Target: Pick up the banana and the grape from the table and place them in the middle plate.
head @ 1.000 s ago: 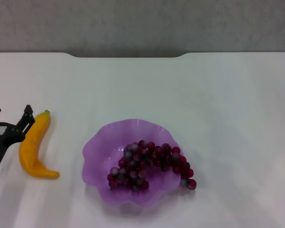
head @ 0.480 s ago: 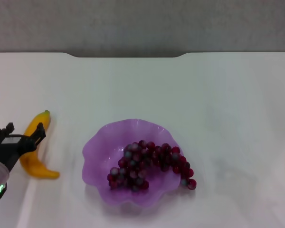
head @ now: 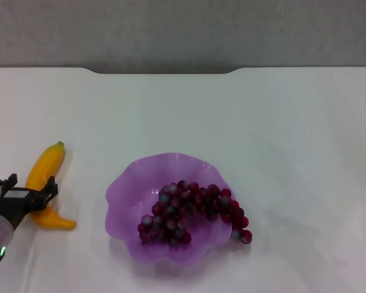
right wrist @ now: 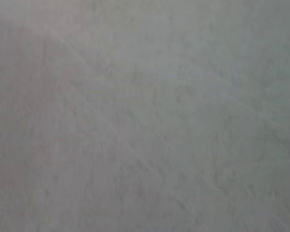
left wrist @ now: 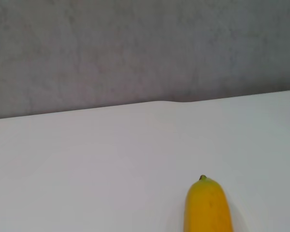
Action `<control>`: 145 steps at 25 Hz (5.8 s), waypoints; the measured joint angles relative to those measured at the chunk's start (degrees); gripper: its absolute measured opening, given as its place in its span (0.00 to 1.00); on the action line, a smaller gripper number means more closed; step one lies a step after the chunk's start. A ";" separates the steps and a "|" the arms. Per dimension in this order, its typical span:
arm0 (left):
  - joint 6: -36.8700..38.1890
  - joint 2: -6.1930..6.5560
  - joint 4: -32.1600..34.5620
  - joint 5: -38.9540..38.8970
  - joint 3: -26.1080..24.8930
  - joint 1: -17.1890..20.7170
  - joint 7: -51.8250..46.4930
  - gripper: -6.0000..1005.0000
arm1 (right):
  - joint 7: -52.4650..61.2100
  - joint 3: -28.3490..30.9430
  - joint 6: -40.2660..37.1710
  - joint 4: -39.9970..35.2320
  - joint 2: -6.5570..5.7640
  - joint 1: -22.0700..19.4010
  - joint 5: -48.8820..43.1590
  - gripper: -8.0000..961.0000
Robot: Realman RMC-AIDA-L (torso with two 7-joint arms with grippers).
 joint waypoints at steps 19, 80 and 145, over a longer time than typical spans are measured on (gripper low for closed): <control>-1.29 -0.05 -0.15 0.59 0.36 0.24 0.57 0.72 | -0.09 -0.01 -1.57 0.07 -0.09 -0.06 0.08 0.01; 9.80 -0.09 -7.52 42.41 -2.66 -1.00 -12.13 0.49 | 0.00 -0.10 -1.16 1.57 -0.18 0.84 -1.42 0.01; 29.17 0.27 -1.41 17.14 -13.82 4.01 -5.33 0.04 | -8.81 25.42 0.21 12.97 -0.58 1.52 15.40 0.01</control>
